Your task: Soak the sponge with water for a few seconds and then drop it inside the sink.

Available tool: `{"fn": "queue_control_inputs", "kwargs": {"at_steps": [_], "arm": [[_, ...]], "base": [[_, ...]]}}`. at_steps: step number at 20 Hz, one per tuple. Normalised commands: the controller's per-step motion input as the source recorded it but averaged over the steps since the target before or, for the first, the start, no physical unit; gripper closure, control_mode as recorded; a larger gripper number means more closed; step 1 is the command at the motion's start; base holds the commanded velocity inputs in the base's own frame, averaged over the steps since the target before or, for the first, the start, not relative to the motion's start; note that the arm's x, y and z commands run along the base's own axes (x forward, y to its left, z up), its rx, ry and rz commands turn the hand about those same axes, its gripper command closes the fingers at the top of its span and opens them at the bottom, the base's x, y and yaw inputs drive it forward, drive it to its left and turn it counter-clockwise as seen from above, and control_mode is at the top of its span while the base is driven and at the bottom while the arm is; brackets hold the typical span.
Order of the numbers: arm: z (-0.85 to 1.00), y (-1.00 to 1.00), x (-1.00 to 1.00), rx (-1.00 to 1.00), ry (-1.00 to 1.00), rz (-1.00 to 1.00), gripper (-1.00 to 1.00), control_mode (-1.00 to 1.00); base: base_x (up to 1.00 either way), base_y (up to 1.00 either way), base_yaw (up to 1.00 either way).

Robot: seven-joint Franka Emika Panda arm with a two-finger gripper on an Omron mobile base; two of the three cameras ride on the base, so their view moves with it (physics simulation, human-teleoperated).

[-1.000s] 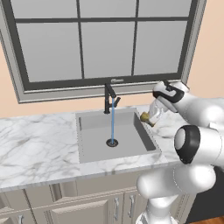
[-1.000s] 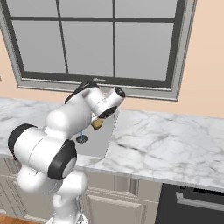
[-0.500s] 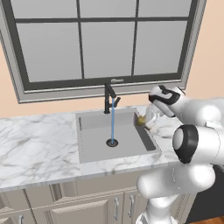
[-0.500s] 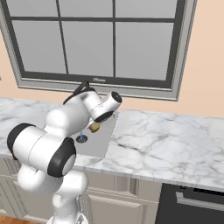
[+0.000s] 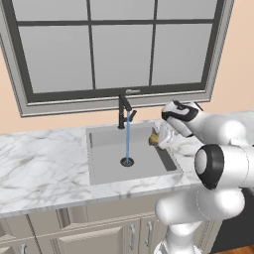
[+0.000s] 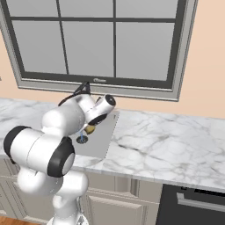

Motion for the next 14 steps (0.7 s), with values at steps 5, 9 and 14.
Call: {"fn": "queue_control_inputs", "kwargs": {"at_steps": [5, 9, 14], "arm": [[-0.16, 0.11, 0.10, 0.01, -0.06, 0.00, 1.00, -1.00], [-0.24, 0.13, 0.19, 0.02, -0.04, 0.00, 1.00, -1.00], [-0.07, 0.15, 0.30, 0.05, 0.00, 0.00, 1.00, -1.00]], "base": [[0.00, 0.00, 0.00], [0.00, 0.00, 0.00], [0.00, 0.00, 0.00]]}}
